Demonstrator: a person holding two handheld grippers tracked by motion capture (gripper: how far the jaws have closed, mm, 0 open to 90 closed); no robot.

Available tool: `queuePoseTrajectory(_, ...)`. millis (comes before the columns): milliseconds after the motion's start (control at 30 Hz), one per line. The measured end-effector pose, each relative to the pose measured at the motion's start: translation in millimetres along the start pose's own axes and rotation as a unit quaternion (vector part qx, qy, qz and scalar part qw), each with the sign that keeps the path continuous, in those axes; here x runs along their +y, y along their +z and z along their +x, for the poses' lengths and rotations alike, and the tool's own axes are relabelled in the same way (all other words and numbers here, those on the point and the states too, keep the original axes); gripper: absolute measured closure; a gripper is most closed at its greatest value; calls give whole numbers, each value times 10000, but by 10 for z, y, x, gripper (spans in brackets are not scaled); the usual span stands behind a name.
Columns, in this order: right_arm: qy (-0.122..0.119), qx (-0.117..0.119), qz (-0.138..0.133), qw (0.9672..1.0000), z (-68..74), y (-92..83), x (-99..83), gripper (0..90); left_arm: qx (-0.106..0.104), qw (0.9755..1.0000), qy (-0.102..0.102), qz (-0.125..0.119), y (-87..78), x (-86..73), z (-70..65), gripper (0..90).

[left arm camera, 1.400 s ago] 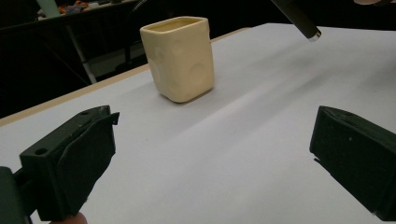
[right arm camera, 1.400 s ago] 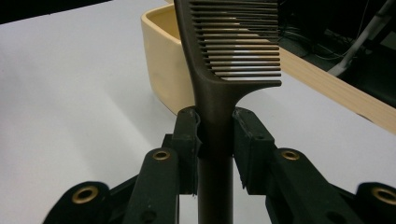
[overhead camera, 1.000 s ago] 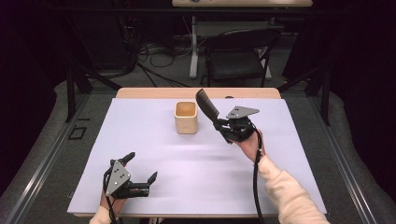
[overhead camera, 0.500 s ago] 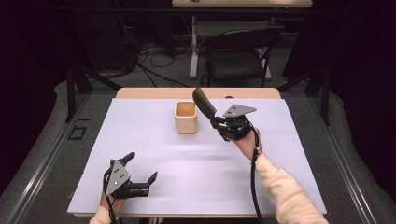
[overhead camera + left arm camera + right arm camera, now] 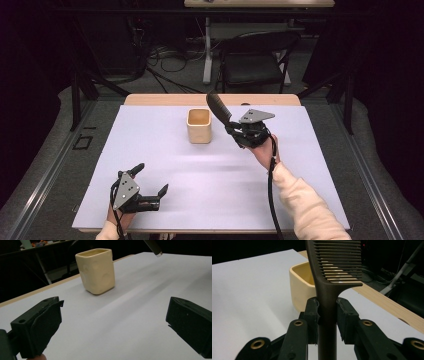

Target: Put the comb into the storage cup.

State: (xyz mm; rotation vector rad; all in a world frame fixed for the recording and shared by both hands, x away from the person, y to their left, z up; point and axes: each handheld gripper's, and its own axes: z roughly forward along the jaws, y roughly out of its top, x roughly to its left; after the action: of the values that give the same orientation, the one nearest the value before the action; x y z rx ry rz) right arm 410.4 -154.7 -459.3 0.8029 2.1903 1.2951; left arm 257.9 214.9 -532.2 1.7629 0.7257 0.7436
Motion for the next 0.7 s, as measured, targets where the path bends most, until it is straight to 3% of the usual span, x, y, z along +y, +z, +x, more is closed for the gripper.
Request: queuePoseTrajectory(700,14,3,-211,9998,29,85,153,720,15,10000,-44,-4,-5,-5,2,2)
